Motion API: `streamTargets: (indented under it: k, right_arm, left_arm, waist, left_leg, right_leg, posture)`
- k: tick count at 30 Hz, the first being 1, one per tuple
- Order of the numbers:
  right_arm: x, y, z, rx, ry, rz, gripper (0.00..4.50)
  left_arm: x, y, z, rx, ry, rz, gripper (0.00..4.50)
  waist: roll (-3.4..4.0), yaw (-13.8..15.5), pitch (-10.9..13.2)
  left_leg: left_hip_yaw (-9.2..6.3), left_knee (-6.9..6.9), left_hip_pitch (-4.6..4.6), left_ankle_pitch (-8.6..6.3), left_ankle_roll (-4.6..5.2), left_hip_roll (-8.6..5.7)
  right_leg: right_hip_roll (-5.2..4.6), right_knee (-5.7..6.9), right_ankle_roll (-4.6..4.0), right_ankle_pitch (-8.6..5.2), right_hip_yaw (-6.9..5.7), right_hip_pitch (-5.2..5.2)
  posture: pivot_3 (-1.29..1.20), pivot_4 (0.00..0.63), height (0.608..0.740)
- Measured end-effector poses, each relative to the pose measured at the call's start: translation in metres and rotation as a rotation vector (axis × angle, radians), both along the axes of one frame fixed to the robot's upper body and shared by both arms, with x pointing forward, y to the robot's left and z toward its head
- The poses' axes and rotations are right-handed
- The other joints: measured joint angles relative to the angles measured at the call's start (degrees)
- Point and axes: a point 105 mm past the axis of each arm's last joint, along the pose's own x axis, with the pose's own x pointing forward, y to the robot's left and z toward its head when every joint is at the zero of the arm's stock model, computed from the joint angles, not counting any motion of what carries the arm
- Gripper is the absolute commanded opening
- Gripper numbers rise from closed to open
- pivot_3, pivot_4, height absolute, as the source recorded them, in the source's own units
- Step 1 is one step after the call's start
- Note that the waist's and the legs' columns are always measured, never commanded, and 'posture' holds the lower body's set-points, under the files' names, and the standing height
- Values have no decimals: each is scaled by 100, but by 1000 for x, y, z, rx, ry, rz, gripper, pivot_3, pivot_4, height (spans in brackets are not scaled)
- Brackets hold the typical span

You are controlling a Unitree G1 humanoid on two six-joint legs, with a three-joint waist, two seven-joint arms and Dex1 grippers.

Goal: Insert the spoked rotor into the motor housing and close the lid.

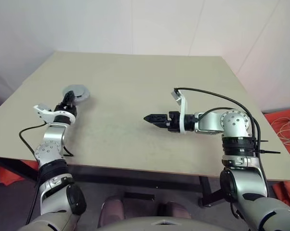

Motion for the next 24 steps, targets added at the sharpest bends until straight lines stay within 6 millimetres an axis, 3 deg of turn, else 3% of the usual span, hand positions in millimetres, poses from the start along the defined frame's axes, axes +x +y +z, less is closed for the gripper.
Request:
streamTargets:
  k: [5,8,18,24]
  right_arm:
    - [-1,1,9,-50,-100,33,4500]
    - [-1,-6,12,-150,-255,52,4500]
    - [-8,-8,8,-306,-761,214,4500]
    - [-8,-8,1,-367,-883,269,4500]
  left_arm:
    - [10,8,-8,-80,55,96,2071]
    - [13,7,-7,-128,53,126,2071]
    - [16,12,-17,-144,155,195,2071]
    - [13,15,-25,-158,217,236,2071]
  waist:
    - [-21,88,6]
    - [-34,131,9]
    - [-60,116,11]
    - [-80,88,13]
  left_leg:
    - [-3,0,-10,-3,5,1]
    - [-5,6,-15,-7,11,-3]
    - [-5,21,-12,-9,15,1]
    - [-5,27,-14,-13,23,0]
  right_leg:
    - [0,-1,-1,1,-2,-2]
    - [-6,-2,-1,2,-2,0]
    - [-4,1,8,5,-3,0]
    - [-4,2,5,6,-3,1]
  posture:
    - [0,0,740]
    - [0,0,740]
    - [0,0,740]
    - [0,0,740]
